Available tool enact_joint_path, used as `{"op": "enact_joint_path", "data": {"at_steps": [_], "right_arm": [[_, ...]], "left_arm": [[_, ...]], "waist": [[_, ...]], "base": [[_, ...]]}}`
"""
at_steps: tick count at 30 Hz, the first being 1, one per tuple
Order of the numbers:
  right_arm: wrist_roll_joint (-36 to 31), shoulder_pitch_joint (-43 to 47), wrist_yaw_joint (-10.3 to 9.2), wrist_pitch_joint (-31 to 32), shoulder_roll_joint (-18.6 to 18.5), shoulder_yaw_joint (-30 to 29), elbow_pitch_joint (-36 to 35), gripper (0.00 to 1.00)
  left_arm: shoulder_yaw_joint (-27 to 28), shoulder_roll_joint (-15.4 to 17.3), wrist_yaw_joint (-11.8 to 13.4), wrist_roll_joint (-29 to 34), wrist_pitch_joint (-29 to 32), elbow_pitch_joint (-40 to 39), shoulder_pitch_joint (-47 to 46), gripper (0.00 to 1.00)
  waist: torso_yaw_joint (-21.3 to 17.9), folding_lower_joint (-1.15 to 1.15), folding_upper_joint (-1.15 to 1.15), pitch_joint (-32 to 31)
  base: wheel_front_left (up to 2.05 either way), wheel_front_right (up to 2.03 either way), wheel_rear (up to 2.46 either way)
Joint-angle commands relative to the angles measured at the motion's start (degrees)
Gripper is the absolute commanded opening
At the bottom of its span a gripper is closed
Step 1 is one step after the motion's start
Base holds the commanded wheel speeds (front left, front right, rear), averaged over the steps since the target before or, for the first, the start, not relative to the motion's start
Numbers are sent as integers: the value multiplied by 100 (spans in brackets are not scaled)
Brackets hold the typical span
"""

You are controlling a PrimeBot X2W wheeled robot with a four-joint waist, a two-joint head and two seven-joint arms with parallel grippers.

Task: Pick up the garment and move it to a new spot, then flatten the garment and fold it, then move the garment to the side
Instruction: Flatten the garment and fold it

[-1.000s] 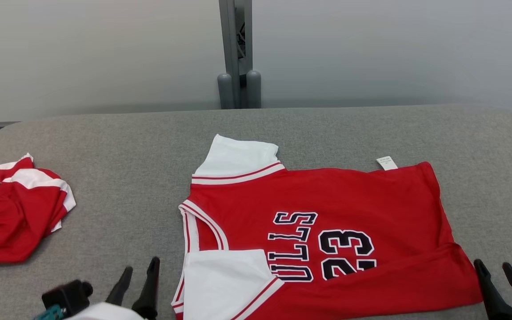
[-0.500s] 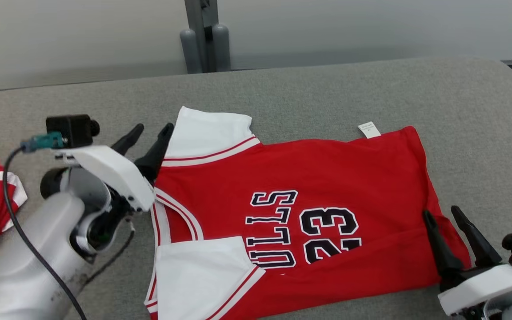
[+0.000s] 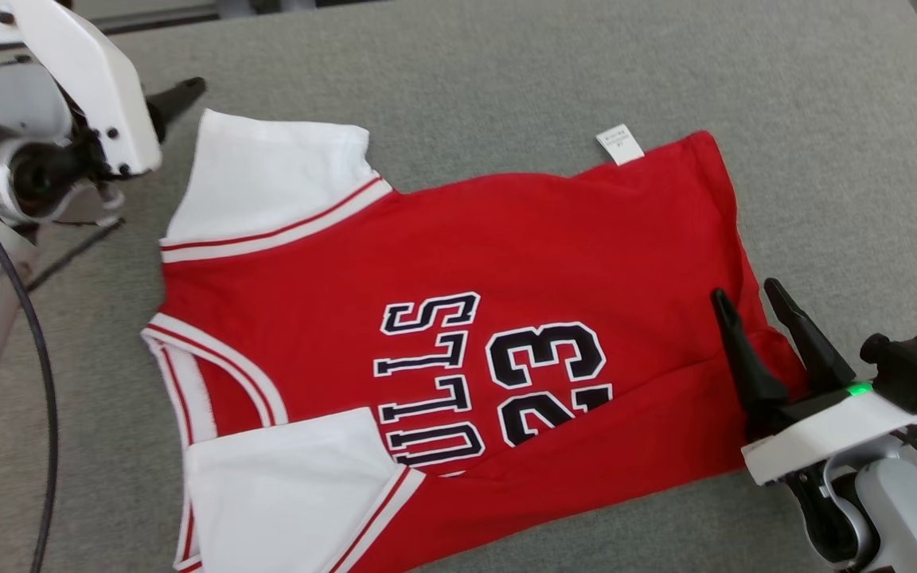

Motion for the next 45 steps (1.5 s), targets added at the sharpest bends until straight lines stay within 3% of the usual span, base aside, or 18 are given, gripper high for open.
{"op": "enact_joint_path", "data": {"at_steps": [1,12,22,23,24,28,32,41,45], "right_arm": [[21,-82,-2,-32,4,2,-1,100],[113,-373,-2,-32,143,122,15,100],[144,-473,-2,-32,93,148,-52,100],[142,-479,-2,-32,88,147,-52,100],[138,-493,-2,-32,82,156,-40,100],[55,-738,-2,-30,-45,315,147,100],[-30,-1194,-2,363,-70,325,488,100],[-850,-3163,-2,2973,269,326,1762,100],[-1138,-3831,-3,3787,477,290,2268,100]], "left_arm": [[-19,39,26,20,90,92,-113,100],[-447,81,-64,333,877,1032,-726,100],[-553,68,-174,445,729,1305,-765,100],[-537,54,-219,432,679,1316,-761,35],[-540,45,-248,427,662,1337,-760,3],[-571,17,-400,411,636,1414,-749,0],[-558,-15,-512,359,683,1460,-734,0],[-573,-119,-659,329,630,1470,-860,0],[-621,-145,-690,368,629,1456,-945,0]], "waist": [[-215,0,0,250],[-560,0,0,557],[-684,0,0,663],[-683,0,0,668],[-681,0,0,665],[-659,0,0,624],[-651,0,0,586],[-580,0,0,580],[-503,0,0,626]], "base": [[0,0,0],[0,0,0],[0,0,0],[0,0,0],[0,0,0],[0,0,0],[0,0,0],[0,0,0],[0,0,0]]}}
